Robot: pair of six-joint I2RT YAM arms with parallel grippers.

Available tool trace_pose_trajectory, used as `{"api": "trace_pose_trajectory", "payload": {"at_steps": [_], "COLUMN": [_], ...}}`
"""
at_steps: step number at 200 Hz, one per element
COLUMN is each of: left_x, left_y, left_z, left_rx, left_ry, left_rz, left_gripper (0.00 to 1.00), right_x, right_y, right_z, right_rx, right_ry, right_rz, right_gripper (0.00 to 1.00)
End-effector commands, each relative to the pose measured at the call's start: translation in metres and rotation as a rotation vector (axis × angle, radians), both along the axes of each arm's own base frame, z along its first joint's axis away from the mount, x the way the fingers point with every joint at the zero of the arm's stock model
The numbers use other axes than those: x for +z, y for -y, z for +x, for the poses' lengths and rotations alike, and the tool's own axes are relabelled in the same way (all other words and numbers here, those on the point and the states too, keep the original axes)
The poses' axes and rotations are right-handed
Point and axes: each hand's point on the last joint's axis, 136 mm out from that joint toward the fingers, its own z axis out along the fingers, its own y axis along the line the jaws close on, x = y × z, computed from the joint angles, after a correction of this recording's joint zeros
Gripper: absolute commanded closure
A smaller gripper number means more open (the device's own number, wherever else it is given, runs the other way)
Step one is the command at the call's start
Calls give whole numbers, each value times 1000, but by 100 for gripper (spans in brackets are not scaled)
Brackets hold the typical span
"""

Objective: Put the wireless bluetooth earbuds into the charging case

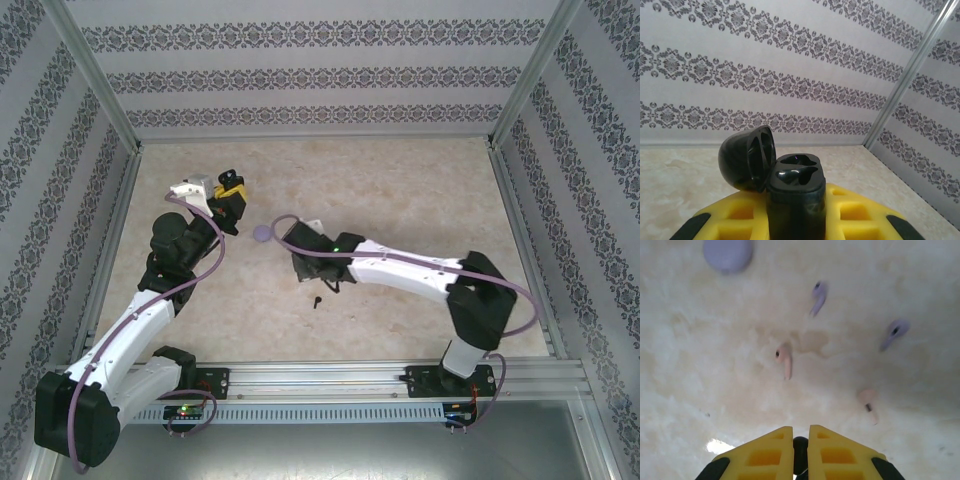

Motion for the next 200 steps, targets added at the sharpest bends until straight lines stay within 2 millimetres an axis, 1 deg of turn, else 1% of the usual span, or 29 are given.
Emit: {"api": "trace_pose_trajectory", "payload": {"at_steps": [1, 7, 35, 60, 86, 100, 136, 151, 174, 200], "left_x": [10, 9, 8, 11, 9, 11, 15, 12, 10, 11], "left_y": [14, 17, 30, 47, 66, 78, 104, 115, 131, 145], "left_z": [-10, -12, -16, -28, -34, -38, -40, -37, -29, -19], "left_rx": [-79, -98, -170, -251, -348, -403, -501, -541, -573, -595], "left_ry": [44, 51, 88, 219, 261, 294, 363, 373, 398, 431], "left_rz": [53, 66, 123, 180, 238, 268, 301, 299, 285, 267], "left_gripper": [100, 100, 100, 100, 100, 100, 100, 100, 100, 100], "right_x": [51, 60, 116, 163, 204, 223, 258, 270, 279, 280], "right_y": [13, 16, 28, 36, 40, 41, 42, 41, 38, 36], "right_z": [18, 21, 34, 42, 45, 46, 46, 45, 42, 38], "right_rx": [40, 44, 80, 119, 167, 188, 239, 269, 318, 376], "right_ry": [140, 160, 285, 391, 501, 555, 672, 719, 770, 809], "right_rz": [53, 69, 181, 292, 384, 422, 489, 510, 530, 558], "right_gripper": [88, 88, 88, 88, 88, 88, 88, 88, 88, 89]}}
